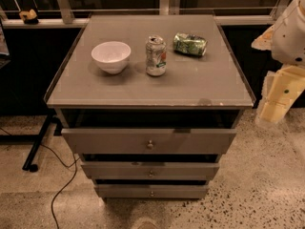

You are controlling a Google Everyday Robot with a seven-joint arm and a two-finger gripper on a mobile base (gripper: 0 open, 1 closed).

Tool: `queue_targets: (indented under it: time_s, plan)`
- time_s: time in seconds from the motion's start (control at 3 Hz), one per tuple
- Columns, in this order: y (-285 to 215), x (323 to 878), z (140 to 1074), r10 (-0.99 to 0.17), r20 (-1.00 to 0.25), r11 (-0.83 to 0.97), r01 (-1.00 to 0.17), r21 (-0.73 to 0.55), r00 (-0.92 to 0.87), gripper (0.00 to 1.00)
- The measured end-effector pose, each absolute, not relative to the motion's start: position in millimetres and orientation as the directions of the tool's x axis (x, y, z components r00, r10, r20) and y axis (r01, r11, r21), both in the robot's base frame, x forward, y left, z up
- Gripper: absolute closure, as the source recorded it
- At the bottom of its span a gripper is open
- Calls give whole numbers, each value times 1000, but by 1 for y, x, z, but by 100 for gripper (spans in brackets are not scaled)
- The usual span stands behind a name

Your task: Open top drawer

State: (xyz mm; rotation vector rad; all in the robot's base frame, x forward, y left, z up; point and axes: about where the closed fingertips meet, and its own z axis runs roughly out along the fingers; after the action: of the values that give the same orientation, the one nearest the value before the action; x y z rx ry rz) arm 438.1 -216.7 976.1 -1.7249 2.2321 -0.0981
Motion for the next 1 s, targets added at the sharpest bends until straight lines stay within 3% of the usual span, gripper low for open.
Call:
queue_targets:
  time_s: [0.67,1.0]
  plan:
    - [-211,436,968,-924,-275,337,-905,-261,-265,0]
    - [-198,414,938,-823,-422,494,-845,-204,-380,0]
